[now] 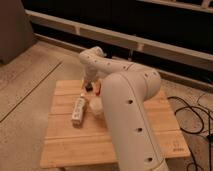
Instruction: Drag the pepper across the table
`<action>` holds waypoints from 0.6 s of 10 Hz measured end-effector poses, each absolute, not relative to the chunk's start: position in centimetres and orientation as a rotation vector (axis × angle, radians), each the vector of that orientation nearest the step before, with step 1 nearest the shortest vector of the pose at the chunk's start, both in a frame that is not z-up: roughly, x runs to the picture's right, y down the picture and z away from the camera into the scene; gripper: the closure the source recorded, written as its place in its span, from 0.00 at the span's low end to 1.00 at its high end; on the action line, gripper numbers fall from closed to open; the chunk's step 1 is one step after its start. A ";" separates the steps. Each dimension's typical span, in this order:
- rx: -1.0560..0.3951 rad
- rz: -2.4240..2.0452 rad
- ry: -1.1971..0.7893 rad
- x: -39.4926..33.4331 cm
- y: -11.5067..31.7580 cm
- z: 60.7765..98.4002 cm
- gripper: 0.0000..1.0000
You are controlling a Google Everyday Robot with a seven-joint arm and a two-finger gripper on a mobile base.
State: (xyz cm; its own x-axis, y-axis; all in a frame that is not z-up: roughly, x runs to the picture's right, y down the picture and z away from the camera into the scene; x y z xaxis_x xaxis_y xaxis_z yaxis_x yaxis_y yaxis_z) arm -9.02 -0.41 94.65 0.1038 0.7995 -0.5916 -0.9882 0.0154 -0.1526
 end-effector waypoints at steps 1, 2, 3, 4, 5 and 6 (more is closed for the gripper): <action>-0.614 1.451 0.413 -8.5 0.1 95.3 0.35; -0.617 1.454 0.432 -8.2 0.4 95.8 0.35; -0.622 1.458 0.454 -7.9 0.8 96.2 0.35; -0.627 1.462 0.467 -7.8 1.1 96.6 0.35; -0.628 1.468 0.482 -7.5 1.3 96.9 0.35; -0.628 1.473 0.494 -7.2 1.4 97.1 0.35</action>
State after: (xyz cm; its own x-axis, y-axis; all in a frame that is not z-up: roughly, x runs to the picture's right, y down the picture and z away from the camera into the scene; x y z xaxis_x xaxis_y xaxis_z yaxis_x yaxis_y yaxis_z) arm -7.23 1.35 97.11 0.0508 0.7524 -0.6567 -0.9962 -0.0084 -0.0866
